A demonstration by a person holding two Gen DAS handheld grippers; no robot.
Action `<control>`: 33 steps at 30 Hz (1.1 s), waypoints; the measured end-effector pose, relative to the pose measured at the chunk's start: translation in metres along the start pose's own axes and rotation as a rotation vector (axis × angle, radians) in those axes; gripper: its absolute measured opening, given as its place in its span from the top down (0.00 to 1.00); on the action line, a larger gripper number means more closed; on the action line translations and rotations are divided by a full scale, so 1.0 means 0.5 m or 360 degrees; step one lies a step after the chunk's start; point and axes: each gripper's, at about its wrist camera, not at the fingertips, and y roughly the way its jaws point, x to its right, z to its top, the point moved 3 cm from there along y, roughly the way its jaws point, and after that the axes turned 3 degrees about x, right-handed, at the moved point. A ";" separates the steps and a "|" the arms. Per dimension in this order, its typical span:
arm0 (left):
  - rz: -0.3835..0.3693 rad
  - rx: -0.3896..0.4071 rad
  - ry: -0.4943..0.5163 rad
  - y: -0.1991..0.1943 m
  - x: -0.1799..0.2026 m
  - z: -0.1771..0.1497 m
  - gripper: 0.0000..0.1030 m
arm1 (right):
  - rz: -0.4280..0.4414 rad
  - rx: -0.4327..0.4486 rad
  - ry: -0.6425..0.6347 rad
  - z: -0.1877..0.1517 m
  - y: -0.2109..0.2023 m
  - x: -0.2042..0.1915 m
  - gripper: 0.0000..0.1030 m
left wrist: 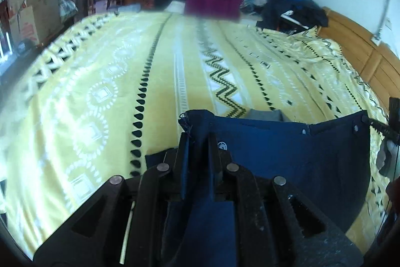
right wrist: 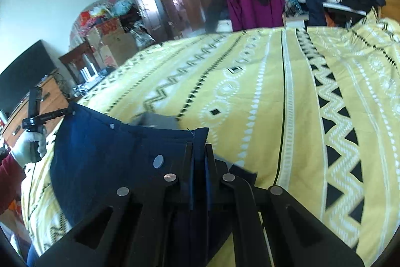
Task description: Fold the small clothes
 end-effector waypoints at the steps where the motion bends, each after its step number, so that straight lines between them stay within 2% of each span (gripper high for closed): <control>1: 0.0017 -0.0060 0.0002 0.037 -0.006 -0.006 0.88 | 0.0009 -0.0047 0.0026 -0.007 0.031 0.019 0.92; 3: 0.0072 -0.0193 0.0004 0.103 -0.020 -0.037 0.88 | -0.0015 -0.0160 0.0076 -0.040 0.108 0.064 0.92; 4: 0.0113 -0.0319 0.0001 0.158 -0.035 -0.073 0.88 | -0.0030 -0.0224 0.0105 -0.062 0.142 0.081 0.92; 5: 0.0128 -0.0382 0.0005 0.182 -0.040 -0.095 0.86 | -0.0050 -0.0302 0.0157 -0.098 0.181 0.105 0.92; 6: 0.0111 -0.0388 -0.0009 0.206 -0.046 -0.123 0.84 | -0.0056 -0.0339 0.0195 -0.120 0.201 0.124 0.92; 7: 0.0098 -0.0343 -0.0025 0.203 -0.048 -0.125 0.83 | -0.0039 -0.0360 0.0256 -0.142 0.216 0.140 0.92; 9: 0.0085 -0.0321 -0.0058 0.190 -0.052 -0.122 0.82 | 0.0011 -0.0310 0.0327 -0.152 0.215 0.156 0.92; 12: 0.0089 -0.0319 -0.0043 0.185 -0.049 -0.126 0.82 | -0.0008 -0.0301 0.0282 -0.146 0.211 0.153 0.92; 16: 0.0131 -0.0307 0.0005 0.185 -0.036 -0.122 0.80 | -0.0023 -0.0216 0.0267 -0.138 0.175 0.145 0.92; 20: 0.0129 -0.0325 -0.0005 0.210 -0.046 -0.110 0.78 | -0.0057 -0.0252 0.0324 -0.164 0.177 0.163 0.94; 23: 0.0100 -0.0294 -0.0091 0.181 -0.061 -0.098 0.78 | -0.0071 -0.0254 0.0301 -0.161 0.173 0.161 0.90; 24: 0.0093 -0.0235 -0.0158 0.154 -0.076 -0.089 0.78 | -0.0076 -0.0247 0.0296 -0.157 0.164 0.159 0.83; 25: 0.0081 -0.0146 -0.0255 0.113 -0.101 -0.079 0.78 | -0.0087 -0.0239 0.0273 -0.152 0.149 0.152 0.80; 26: 0.0117 -0.0099 -0.0292 0.083 -0.119 -0.075 0.78 | -0.0101 -0.0226 0.0237 -0.145 0.128 0.140 0.76; 27: 0.0231 -0.0075 -0.0235 0.043 -0.129 -0.070 0.77 | -0.0113 -0.0212 0.0202 -0.138 0.106 0.125 0.68; 28: 0.0273 -0.0074 -0.0168 0.020 -0.123 -0.069 0.77 | -0.0126 -0.0203 0.0142 -0.131 0.079 0.101 0.66; 29: 0.0264 -0.0082 -0.0116 -0.001 -0.106 -0.071 0.77 | -0.0136 -0.0197 0.0088 -0.127 0.062 0.078 0.65; 30: 0.0215 -0.0096 -0.0076 -0.020 -0.078 -0.077 0.77 | -0.0136 -0.0193 0.0032 -0.124 0.044 0.046 0.65; 31: 0.0107 -0.0114 0.0021 -0.043 -0.019 -0.090 0.75 | -0.0104 -0.0185 -0.0006 -0.123 0.028 0.006 0.64; 33: -0.0052 -0.0155 0.0137 -0.066 0.072 -0.133 0.73 | 0.0000 -0.0189 -0.0068 -0.132 0.021 -0.070 0.59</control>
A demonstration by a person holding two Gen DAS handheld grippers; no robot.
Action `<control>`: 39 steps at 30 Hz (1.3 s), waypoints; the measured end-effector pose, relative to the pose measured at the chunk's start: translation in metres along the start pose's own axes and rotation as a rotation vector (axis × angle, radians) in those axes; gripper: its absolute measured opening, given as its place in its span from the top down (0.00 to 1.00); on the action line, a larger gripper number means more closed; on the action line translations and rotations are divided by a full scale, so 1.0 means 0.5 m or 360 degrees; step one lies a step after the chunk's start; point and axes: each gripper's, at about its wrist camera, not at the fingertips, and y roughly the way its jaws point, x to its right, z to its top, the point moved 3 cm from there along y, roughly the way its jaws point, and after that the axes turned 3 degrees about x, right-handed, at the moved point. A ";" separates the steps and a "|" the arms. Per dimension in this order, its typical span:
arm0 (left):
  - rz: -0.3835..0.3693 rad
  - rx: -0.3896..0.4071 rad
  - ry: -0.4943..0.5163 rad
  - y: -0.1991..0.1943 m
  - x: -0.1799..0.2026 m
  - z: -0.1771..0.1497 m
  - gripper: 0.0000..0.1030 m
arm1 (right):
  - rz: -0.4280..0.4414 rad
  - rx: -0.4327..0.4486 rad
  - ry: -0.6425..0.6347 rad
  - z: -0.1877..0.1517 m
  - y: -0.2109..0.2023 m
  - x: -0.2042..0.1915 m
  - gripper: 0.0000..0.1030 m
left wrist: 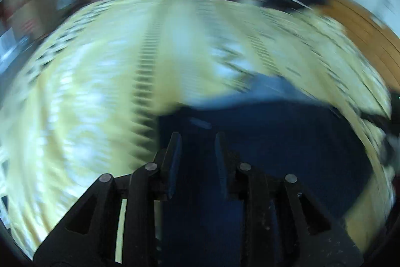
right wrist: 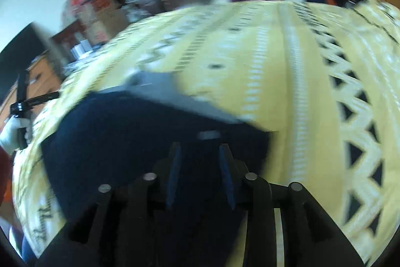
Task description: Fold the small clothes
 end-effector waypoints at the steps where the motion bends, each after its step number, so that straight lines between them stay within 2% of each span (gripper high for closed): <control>1: -0.0047 -0.0037 0.0010 0.002 0.027 -0.023 0.73 | 0.0049 -0.0029 -0.0062 -0.013 0.009 -0.047 0.58; 3: -0.0038 -0.0174 -0.0021 0.025 0.044 -0.100 0.71 | 0.0110 -0.0131 -0.0145 -0.045 0.043 -0.104 0.58; 5: 0.0029 -0.0303 -0.0160 0.048 0.008 -0.183 0.71 | 0.0137 -0.0257 -0.0124 -0.093 0.086 -0.122 0.58; 6: -0.0026 -0.0229 -0.0288 0.026 -0.023 -0.218 0.73 | 0.0143 -0.0290 -0.0093 -0.118 0.097 -0.114 0.61; 7: -0.0062 -0.0189 -0.0406 -0.002 -0.052 -0.237 0.83 | 0.0159 -0.0260 -0.0075 -0.125 0.091 -0.108 0.63; 8: -0.0020 -0.0162 -0.0490 -0.037 -0.086 -0.253 0.87 | 0.0167 -0.0253 -0.0060 -0.131 0.077 -0.099 0.66; 9: 0.0015 -0.0139 -0.0518 -0.058 -0.102 -0.263 0.89 | 0.0132 -0.0262 -0.0075 -0.135 0.062 -0.093 0.64; 10: 0.0029 -0.0103 -0.0595 -0.091 -0.130 -0.282 0.89 | 0.0045 -0.0260 -0.0120 -0.139 0.047 -0.087 0.63; 11: 0.0122 -0.0096 -0.0657 -0.119 -0.155 -0.301 0.89 | -0.0037 -0.0267 -0.0158 -0.146 0.030 -0.076 0.61; 12: 0.0195 -0.0110 -0.0666 -0.136 -0.163 -0.313 0.83 | -0.0112 -0.0282 -0.0161 -0.152 0.011 -0.067 0.60; 14: 0.0281 -0.0098 -0.0636 -0.172 -0.150 -0.320 0.82 | -0.0217 -0.0243 -0.0176 -0.152 -0.035 -0.069 0.56; 15: 0.0331 -0.0064 -0.0575 -0.190 -0.121 -0.310 0.79 | -0.0225 -0.0195 -0.0194 -0.150 -0.060 -0.086 0.56; 17: 0.0127 0.0071 -0.0484 -0.208 -0.024 -0.273 0.73 | -0.0192 -0.0083 -0.0176 -0.148 -0.097 -0.139 0.55; 18: -0.0097 0.0133 -0.0441 -0.190 0.063 -0.246 0.67 | -0.0126 -0.0046 -0.0149 -0.148 -0.095 -0.173 0.56; 19: -0.0286 0.0126 -0.0415 -0.162 0.122 -0.232 0.62 | -0.0047 -0.0021 -0.0134 -0.148 -0.087 -0.214 0.56; 20: -0.0462 0.0093 -0.0382 -0.127 0.180 -0.219 0.61 | 0.0050 -0.0007 -0.0131 -0.151 -0.071 -0.266 0.56; 21: -0.0558 0.0064 -0.0341 -0.085 0.234 -0.208 0.61 | 0.0130 -0.0021 -0.0147 -0.157 -0.048 -0.315 0.57; 22: -0.0599 0.0019 -0.0334 -0.044 0.271 -0.203 0.63 | 0.0175 -0.0047 -0.0178 -0.164 -0.024 -0.356 0.60; 23: -0.0676 -0.0042 -0.0371 -0.006 0.292 -0.203 0.63 | 0.0197 -0.0078 -0.0211 -0.176 0.003 -0.390 0.60; 24: -0.0686 -0.0103 -0.0397 0.036 0.301 -0.209 0.64 | 0.0179 -0.0123 -0.0249 -0.190 0.027 -0.410 0.60; 25: -0.0611 -0.0166 -0.0396 0.061 0.294 -0.219 0.72 | 0.0115 -0.0156 -0.0300 -0.202 0.045 -0.416 0.61; 27: -0.0631 -0.0197 -0.0518 0.075 0.248 -0.225 0.87 | 0.0089 -0.0197 -0.0293 -0.218 0.051 -0.391 0.66; 28: -0.0588 -0.0176 -0.0554 0.062 0.215 -0.229 0.87 | 0.0081 -0.0195 -0.0265 -0.220 0.039 -0.369 0.66; 30: -0.0499 -0.0126 -0.0636 0.029 0.140 -0.248 0.87 | -0.0031 -0.0202 -0.0257 -0.231 0.008 -0.297 0.66; 32: -0.0488 -0.0067 -0.0824 0.003 0.051 -0.271 0.89 | -0.0036 -0.0219 -0.0165 -0.248 -0.023 -0.214 0.71; 33: -0.0466 -0.0049 -0.0899 -0.013 0.007 -0.283 0.99 | -0.0022 -0.0226 -0.0130 -0.254 -0.040 -0.175 0.75; 34: -0.0462 -0.0029 -0.0954 -0.025 -0.020 -0.291 1.00 | -0.0007 -0.0226 -0.0116 -0.259 -0.059 -0.148 0.75; 35: -0.0425 -0.0001 -0.0989 -0.042 -0.040 -0.298 1.00 | -0.0044 -0.0233 -0.0121 -0.263 -0.080 -0.126 0.73; 36: -0.0296 0.0019 -0.1019 -0.071 -0.070 -0.308 0.96 | -0.0090 -0.0248 -0.0128 -0.266 -0.097 -0.111 0.68; 37: -0.0227 0.0024 -0.1030 -0.092 -0.081 -0.316 0.91 | -0.0125 -0.0252 -0.0125 -0.265 -0.114 -0.101 0.64; 38: -0.0210 0.0028 -0.1034 -0.098 -0.071 -0.317 0.87 | -0.0158 -0.0253 -0.0122 -0.266 -0.138 -0.099 0.56; 39: -0.0189 0.0037 -0.1023 -0.120 -0.059 -0.324 0.68 | -0.0178 -0.0253 -0.0134 -0.271 -0.163 -0.107 0.52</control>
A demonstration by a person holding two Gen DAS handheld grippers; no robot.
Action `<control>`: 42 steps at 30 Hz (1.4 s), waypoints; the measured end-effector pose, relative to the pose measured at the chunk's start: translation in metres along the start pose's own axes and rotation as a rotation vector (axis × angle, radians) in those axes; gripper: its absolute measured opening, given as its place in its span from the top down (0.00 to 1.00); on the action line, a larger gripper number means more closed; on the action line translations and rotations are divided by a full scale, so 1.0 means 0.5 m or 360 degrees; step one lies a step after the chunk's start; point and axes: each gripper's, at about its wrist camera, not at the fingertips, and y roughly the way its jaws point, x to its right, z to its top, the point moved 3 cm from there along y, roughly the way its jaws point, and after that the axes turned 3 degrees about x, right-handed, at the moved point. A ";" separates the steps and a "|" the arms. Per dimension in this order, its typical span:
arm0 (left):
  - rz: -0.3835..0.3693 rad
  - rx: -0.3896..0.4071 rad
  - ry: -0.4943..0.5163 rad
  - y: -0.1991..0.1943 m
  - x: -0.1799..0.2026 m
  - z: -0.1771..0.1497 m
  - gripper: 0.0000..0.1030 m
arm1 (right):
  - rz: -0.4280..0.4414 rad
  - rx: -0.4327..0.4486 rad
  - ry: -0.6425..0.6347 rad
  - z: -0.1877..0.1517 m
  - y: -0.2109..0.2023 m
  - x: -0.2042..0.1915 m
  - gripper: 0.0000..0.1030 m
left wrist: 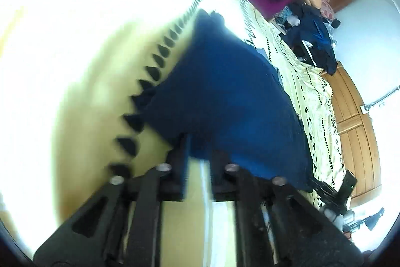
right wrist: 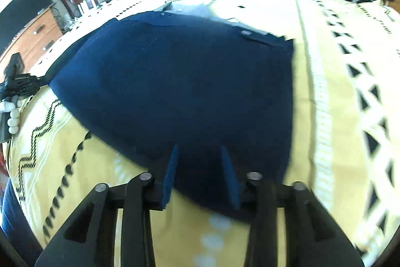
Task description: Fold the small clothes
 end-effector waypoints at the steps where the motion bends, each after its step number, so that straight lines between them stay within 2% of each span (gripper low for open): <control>1: 0.0025 0.0009 0.0020 -0.007 0.010 -0.011 0.33 | -0.0004 0.0003 -0.0018 -0.012 -0.021 -0.023 0.49; 3: 0.0039 0.0001 0.0128 0.009 0.062 -0.058 0.03 | -0.0035 -0.0026 -0.0090 -0.048 -0.049 -0.065 0.34; 4: 0.0058 0.0004 0.0155 0.012 0.068 -0.066 0.00 | -0.0060 -0.0059 -0.0129 -0.064 -0.047 -0.098 0.29; 5: 0.0094 0.0016 0.0158 0.016 0.063 -0.067 0.00 | -0.0086 -0.0106 -0.0179 -0.083 -0.035 -0.122 0.24; 7: 0.0171 0.0120 0.0018 0.033 0.048 -0.058 0.00 | -0.0146 -0.0187 -0.0212 -0.117 0.000 -0.151 0.17; 8: 0.0164 0.0176 -0.0042 0.022 0.036 -0.037 0.00 | -0.0189 -0.0165 -0.0207 -0.115 0.011 -0.165 0.10; 10: 0.0111 0.0246 -0.0139 0.033 0.039 -0.020 0.00 | -0.0265 -0.0143 -0.0215 -0.117 0.017 -0.179 0.06; 11: 0.0095 0.0281 -0.0242 0.046 0.029 -0.006 0.00 | -0.0270 -0.0144 -0.0197 -0.117 0.016 -0.178 0.02; 12: 0.0106 0.0294 -0.0279 0.049 0.031 0.006 0.00 | -0.0264 -0.0148 -0.0151 -0.115 0.018 -0.172 0.00; 16: 0.0192 0.0379 -0.0412 0.087 0.023 0.049 0.00 | -0.0213 -0.0114 -0.0036 -0.109 0.030 -0.156 0.00; 19: 0.0204 0.0437 -0.0413 0.075 0.027 0.053 0.03 | -0.0204 -0.0126 -0.0046 -0.108 0.034 -0.158 0.00; 20: 0.0211 0.0444 -0.0399 0.061 0.029 0.049 0.08 | -0.0196 -0.0154 -0.0050 -0.107 0.036 -0.159 0.00; 22: 0.0117 0.0429 -0.0379 0.064 0.037 0.049 0.52 | -0.0196 -0.0207 -0.0074 -0.095 0.040 -0.164 0.00; 23: 0.0145 0.0417 -0.0379 0.073 0.039 0.051 0.62 | -0.0196 -0.0230 -0.0075 -0.092 0.042 -0.161 0.00; 24: 0.0152 0.0417 -0.0373 0.071 0.039 0.050 0.80 | -0.0198 -0.0248 -0.0076 -0.094 0.045 -0.158 0.00; 25: 0.0188 0.0417 -0.0361 0.070 0.038 0.049 0.90 | -0.0202 -0.0261 -0.0084 -0.088 0.052 -0.154 0.00; 27: 0.0185 0.0451 -0.0311 0.048 0.045 0.047 0.93 | -0.0203 -0.0316 -0.0088 -0.085 0.056 -0.150 0.01; 28: 0.0193 0.0474 -0.0249 0.041 0.059 0.051 0.94 | -0.0193 -0.0342 -0.0069 -0.083 0.048 -0.152 0.06; 29: 0.0214 0.0493 -0.0165 0.035 0.079 0.055 0.94 | -0.0178 -0.0350 -0.0048 -0.077 0.033 -0.153 0.18; 30: 0.0234 0.0515 -0.0074 0.033 0.106 0.061 0.94 | -0.0151 -0.0344 -0.0024 -0.068 0.015 -0.154 0.26; 35: 0.0212 0.0608 0.0257 0.018 0.224 0.066 0.95 | 0.0067 -0.0112 0.0053 0.032 -0.083 -0.171 0.26; 36: 0.0199 0.0629 0.0376 0.018 0.264 0.060 0.95 | 0.0128 -0.0066 0.0062 0.063 -0.091 -0.173 0.26; 38: 0.0165 0.0631 0.0513 0.034 0.316 0.052 0.95 | 0.0326 0.0030 0.0126 0.134 -0.097 -0.171 0.22; 39: 0.0148 0.0632 0.0621 0.040 0.353 0.040 0.95 | 0.0498 0.0082 0.0211 0.187 -0.090 -0.164 0.19; 42: 0.0110 0.0623 0.0763 0.059 0.405 0.017 0.95 | 0.0911 0.0120 0.0355 0.321 -0.035 -0.159 0.10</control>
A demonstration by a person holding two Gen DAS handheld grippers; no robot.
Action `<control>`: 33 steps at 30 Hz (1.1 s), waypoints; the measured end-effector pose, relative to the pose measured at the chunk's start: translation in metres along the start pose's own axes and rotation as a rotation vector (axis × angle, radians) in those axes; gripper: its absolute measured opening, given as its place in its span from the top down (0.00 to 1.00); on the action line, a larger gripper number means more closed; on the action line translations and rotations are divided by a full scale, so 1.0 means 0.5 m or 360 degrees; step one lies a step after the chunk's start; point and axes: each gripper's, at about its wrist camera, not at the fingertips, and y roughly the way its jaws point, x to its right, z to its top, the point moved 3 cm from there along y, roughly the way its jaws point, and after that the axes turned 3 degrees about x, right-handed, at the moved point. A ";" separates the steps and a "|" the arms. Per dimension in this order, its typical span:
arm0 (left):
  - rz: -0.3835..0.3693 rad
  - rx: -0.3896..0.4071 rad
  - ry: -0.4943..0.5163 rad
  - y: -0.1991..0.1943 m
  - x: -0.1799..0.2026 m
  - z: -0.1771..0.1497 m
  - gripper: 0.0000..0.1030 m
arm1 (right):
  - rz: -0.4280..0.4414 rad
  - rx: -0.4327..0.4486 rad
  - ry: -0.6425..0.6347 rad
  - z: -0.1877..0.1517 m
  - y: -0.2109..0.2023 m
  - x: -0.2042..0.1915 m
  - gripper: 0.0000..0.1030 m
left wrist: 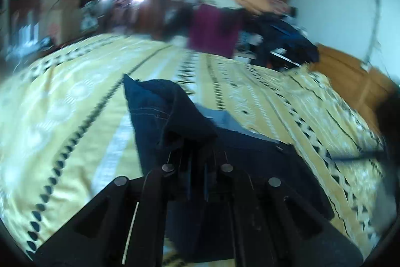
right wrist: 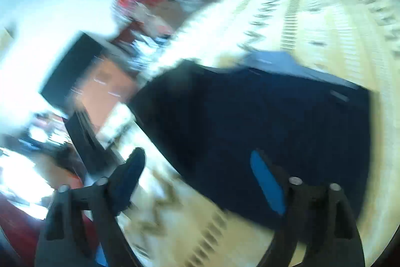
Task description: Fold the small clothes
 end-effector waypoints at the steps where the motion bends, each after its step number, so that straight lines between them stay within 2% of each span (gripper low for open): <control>1: -0.0017 -0.0002 0.0056 0.004 0.022 -0.005 0.95 | 0.0056 -0.0003 0.0033 0.040 0.032 0.010 0.09; 3: -0.0043 -0.0012 0.0140 0.011 0.052 -0.017 0.95 | 0.0152 -0.0104 0.0037 0.106 0.127 0.028 0.07; 5: -0.0075 -0.0037 0.0226 0.023 0.080 -0.034 0.95 | 0.0225 -0.0214 0.0180 0.144 0.229 0.066 0.07; 6: -0.0097 -0.0056 0.0281 0.030 0.095 -0.047 0.95 | 0.0280 -0.0263 0.0215 0.152 0.262 0.080 0.08; 8: -0.0142 -0.0098 0.0335 0.037 0.113 -0.062 0.95 | 0.0238 -0.0311 0.0278 0.155 0.321 0.112 0.07; 10: -0.0191 -0.0150 0.0407 0.042 0.132 -0.084 0.95 | 0.0274 -0.0306 0.0330 0.144 0.345 0.138 0.07; 11: -0.0218 -0.0181 0.0428 0.046 0.138 -0.094 0.95 | 0.0250 -0.0283 0.0359 0.135 0.350 0.154 0.08; 12: -0.0238 -0.0207 0.0453 0.050 0.146 -0.102 0.95 | 0.0262 -0.0268 0.0381 0.122 0.351 0.169 0.23; 13: -0.0257 -0.0234 0.0484 0.054 0.154 -0.111 0.95 | 0.0272 -0.0244 0.0400 0.111 0.347 0.181 0.39; 14: -0.0272 -0.0253 0.0505 0.055 0.162 -0.116 0.95 | 0.0297 -0.0228 0.0425 0.097 0.337 0.190 0.70; 15: -0.0298 -0.0268 0.0523 0.056 0.172 -0.117 0.95 | 0.0329 -0.0191 0.0440 0.086 0.316 0.194 0.79; 18: -0.0411 -0.0285 0.0591 0.044 0.219 -0.108 0.95 | 0.0260 -0.0028 0.0368 0.063 0.205 0.193 0.85; 21: -0.0547 -0.0282 0.0650 0.034 0.274 -0.111 0.95 | 0.0184 0.0107 0.0338 0.042 0.089 0.203 0.87; 26: -0.0763 -0.0302 0.0764 0.053 0.376 -0.136 0.95 | 0.0136 0.0289 0.0427 0.017 -0.048 0.282 0.88; 29: -0.0845 -0.0411 0.0807 0.090 0.415 -0.178 0.95 | 0.0090 0.0353 0.0576 -0.014 -0.084 0.372 0.88; 31: -0.0877 -0.0537 0.0854 0.121 0.435 -0.222 0.94 | 0.0108 0.0360 0.0691 -0.046 -0.089 0.429 0.88; 33: -0.0887 -0.0668 0.0835 0.149 0.434 -0.258 0.94 | 0.0086 0.0330 0.0791 -0.078 -0.077 0.470 0.88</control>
